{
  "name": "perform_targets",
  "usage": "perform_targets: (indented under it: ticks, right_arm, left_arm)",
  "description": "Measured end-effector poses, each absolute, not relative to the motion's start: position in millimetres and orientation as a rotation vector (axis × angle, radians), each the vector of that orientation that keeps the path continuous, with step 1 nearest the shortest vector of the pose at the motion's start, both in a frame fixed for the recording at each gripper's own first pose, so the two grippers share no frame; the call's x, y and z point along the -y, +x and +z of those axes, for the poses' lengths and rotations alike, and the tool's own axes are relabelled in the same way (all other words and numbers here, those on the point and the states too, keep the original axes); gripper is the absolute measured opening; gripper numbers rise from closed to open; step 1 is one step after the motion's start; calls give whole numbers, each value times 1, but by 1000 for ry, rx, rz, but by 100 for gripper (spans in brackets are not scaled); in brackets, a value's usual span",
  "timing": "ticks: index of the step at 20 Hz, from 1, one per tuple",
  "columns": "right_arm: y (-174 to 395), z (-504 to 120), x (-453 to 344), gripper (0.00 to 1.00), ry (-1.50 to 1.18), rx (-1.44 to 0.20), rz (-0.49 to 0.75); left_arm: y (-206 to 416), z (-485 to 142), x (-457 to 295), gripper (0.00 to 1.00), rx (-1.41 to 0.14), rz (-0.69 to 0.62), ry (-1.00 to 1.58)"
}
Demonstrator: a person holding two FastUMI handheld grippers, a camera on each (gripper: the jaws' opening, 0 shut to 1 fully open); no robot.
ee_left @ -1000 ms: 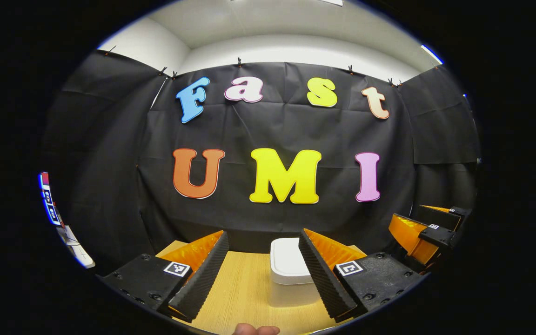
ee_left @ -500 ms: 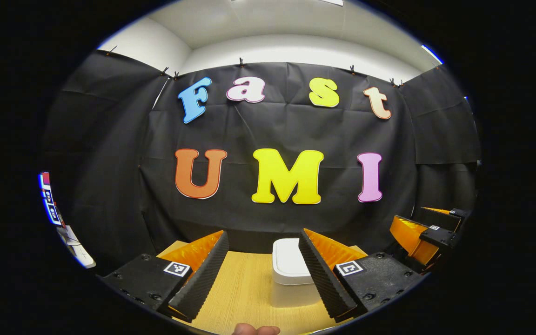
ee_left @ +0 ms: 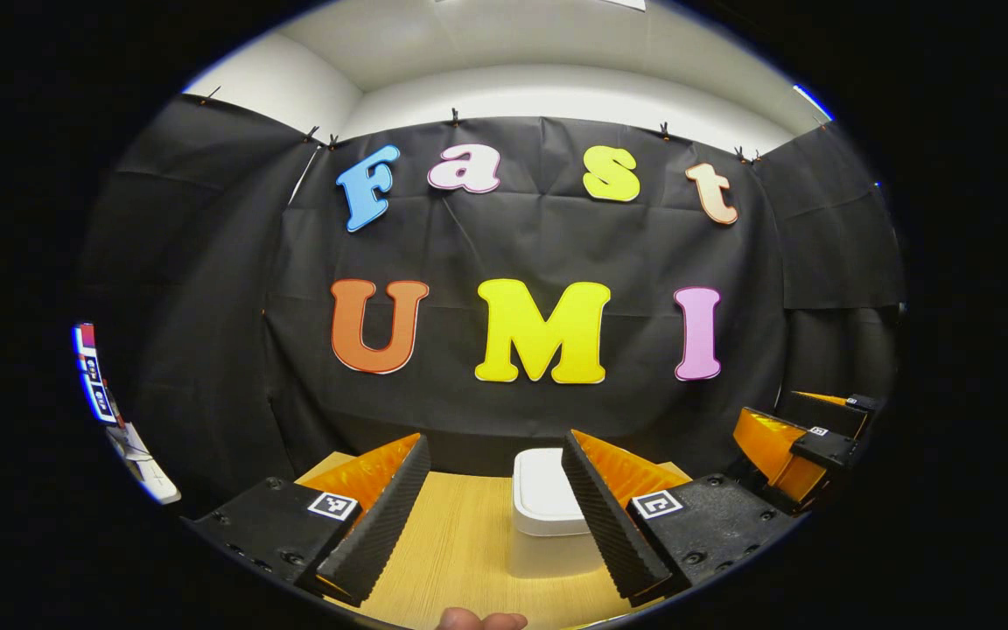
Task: Press the lid of the desktop garbage bin to open it, pick up the crumpled paper on the desktop and throw it into the bin, then pick up the pop can on the desktop and drop it into the bin, and finally close the garbage bin lid.
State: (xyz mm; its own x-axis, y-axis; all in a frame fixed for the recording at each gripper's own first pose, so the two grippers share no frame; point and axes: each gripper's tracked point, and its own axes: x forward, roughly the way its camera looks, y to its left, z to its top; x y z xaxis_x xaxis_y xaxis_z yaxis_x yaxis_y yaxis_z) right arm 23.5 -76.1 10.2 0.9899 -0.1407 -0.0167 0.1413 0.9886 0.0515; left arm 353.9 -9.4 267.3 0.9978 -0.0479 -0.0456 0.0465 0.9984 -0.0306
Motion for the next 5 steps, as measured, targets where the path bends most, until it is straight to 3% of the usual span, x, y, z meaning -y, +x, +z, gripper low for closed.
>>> perform_targets:
  ticks: [5]
  right_arm:
    - [26,13,73,96,59,-18,-124]
  left_arm:
    - [351,269,9,98,-43,-38,-34]
